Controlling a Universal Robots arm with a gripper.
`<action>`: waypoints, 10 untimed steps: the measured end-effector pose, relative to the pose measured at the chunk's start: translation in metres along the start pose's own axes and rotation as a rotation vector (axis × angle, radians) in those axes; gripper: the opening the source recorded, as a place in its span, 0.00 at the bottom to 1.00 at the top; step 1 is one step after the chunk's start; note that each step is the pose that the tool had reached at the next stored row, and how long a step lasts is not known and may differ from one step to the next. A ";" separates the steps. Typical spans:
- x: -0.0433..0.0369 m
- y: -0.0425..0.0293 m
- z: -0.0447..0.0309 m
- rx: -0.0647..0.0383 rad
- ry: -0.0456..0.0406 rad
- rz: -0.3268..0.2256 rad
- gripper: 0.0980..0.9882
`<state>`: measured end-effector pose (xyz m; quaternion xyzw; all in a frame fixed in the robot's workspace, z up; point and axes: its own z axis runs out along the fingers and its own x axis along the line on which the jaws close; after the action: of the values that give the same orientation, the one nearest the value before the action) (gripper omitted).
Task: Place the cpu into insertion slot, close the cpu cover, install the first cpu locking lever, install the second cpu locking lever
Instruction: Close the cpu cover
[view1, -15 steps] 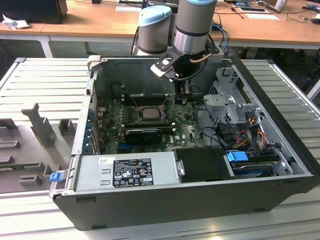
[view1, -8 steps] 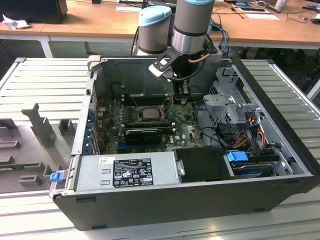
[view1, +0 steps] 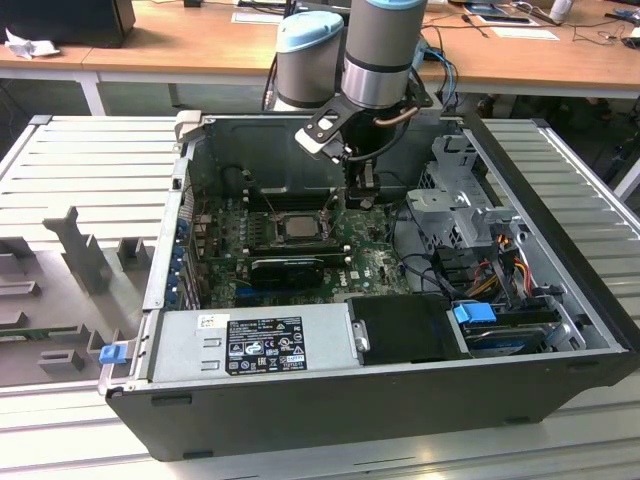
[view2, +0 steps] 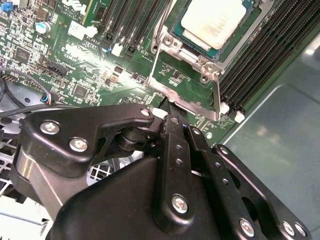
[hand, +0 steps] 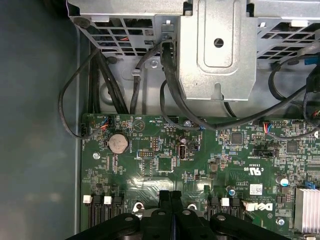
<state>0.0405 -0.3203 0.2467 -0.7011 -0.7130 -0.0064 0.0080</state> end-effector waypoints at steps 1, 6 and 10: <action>0.0000 -0.0002 0.0000 0.000 0.0000 0.000 0.01; 0.0000 -0.0014 0.0000 0.000 0.0000 0.000 0.01; 0.0000 -0.0018 0.0000 0.000 0.0000 0.000 0.01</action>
<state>0.0386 -0.3203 0.2467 -0.7011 -0.7130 -0.0064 0.0080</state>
